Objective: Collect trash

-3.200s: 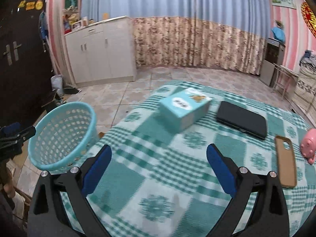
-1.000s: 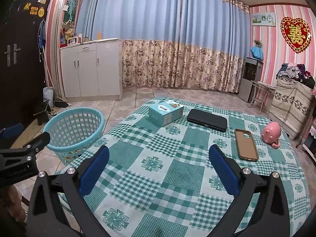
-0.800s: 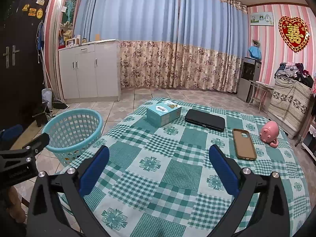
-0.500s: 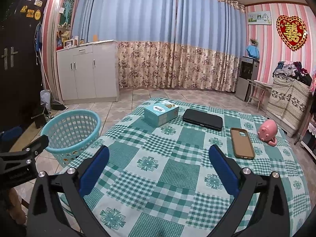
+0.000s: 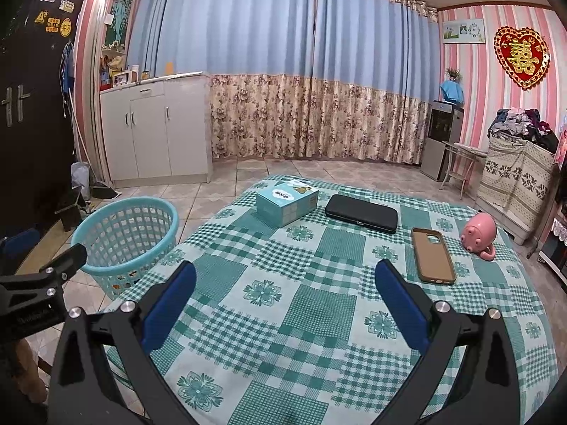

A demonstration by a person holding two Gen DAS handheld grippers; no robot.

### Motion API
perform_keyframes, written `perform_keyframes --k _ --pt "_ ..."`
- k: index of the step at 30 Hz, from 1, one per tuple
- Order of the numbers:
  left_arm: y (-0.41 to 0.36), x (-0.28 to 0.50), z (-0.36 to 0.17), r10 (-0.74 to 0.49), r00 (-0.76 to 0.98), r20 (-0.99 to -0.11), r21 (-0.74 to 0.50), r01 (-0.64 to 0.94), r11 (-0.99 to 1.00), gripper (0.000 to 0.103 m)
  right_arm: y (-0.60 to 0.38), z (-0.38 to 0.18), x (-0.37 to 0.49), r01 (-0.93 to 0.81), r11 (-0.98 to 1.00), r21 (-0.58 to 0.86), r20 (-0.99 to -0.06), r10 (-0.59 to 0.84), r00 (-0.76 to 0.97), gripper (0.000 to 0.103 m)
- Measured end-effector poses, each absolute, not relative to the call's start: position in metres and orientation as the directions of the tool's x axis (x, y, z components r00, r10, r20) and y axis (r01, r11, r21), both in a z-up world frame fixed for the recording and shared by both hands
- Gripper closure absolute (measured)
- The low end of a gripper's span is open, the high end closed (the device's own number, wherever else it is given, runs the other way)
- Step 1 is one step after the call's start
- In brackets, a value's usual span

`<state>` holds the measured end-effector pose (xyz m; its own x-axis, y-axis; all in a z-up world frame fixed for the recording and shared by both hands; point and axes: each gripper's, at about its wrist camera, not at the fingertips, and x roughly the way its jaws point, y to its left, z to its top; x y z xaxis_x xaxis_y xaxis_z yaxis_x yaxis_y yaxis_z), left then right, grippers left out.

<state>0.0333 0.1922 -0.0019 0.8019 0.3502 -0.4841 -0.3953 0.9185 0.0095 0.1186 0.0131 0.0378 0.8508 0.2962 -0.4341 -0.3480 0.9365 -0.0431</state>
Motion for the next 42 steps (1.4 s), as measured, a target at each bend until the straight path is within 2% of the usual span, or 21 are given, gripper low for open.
perform_keyframes --k 42 --pt "0.1964 0.0276 0.0042 0.350 0.812 -0.466 0.000 -0.396 0.918 0.005 0.0152 0.0375 0.1189 -0.352 0.935 -0.041 -0.430 0.301 0.851 0.005"
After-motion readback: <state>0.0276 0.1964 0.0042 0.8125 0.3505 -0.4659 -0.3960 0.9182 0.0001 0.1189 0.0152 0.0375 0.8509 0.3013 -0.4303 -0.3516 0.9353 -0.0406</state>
